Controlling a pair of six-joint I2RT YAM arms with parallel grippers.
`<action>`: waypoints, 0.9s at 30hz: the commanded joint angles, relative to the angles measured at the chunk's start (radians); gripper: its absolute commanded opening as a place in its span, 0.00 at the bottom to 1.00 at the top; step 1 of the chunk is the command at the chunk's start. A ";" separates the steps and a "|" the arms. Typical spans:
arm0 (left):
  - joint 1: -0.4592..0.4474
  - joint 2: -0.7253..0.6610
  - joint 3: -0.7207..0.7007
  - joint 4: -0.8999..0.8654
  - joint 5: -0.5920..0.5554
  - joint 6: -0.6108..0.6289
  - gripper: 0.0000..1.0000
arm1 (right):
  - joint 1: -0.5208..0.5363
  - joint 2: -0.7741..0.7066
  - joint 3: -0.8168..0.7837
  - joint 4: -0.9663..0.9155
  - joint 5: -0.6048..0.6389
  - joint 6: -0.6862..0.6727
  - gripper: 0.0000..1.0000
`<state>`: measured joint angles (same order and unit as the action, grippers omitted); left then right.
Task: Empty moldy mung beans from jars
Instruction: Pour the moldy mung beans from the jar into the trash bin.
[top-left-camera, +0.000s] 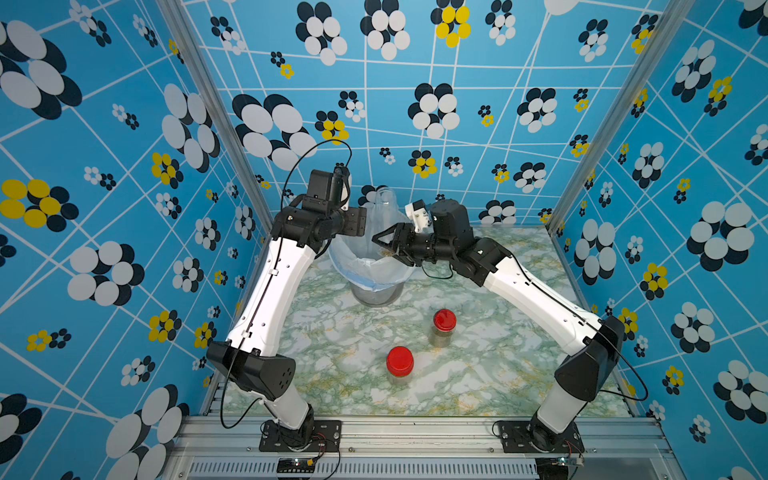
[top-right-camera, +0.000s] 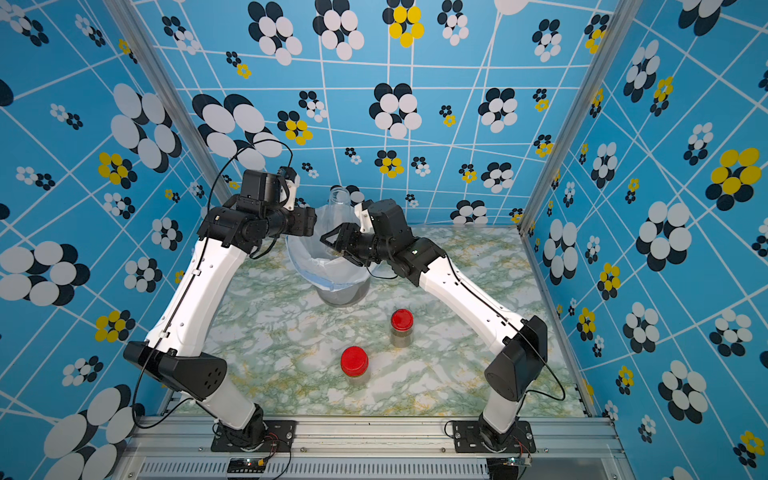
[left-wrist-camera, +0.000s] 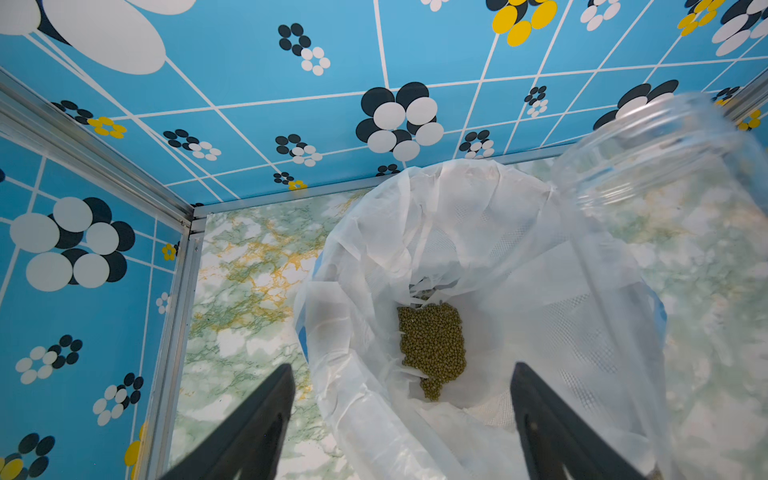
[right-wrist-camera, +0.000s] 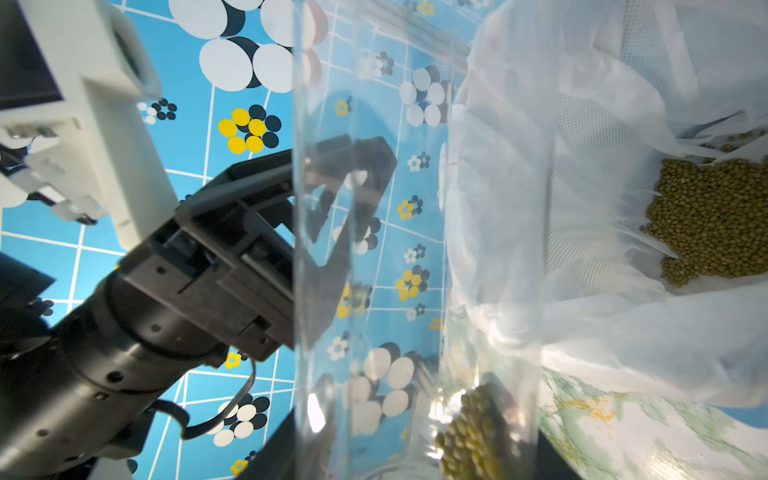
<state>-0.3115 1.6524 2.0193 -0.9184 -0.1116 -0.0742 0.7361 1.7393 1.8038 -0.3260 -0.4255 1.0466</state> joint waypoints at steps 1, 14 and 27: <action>0.002 -0.051 -0.042 0.064 -0.033 0.016 0.83 | -0.001 0.013 0.015 -0.071 -0.074 0.019 0.47; 0.005 -0.179 -0.188 0.141 -0.056 0.024 0.84 | -0.006 0.040 0.031 -0.139 -0.261 0.172 0.48; 0.006 -0.237 -0.326 0.239 -0.043 0.002 0.84 | -0.020 0.103 0.137 -0.160 -0.317 0.395 0.49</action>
<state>-0.3115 1.4311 1.7130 -0.7185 -0.1577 -0.0605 0.7223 1.8259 1.9190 -0.4965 -0.7120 1.3647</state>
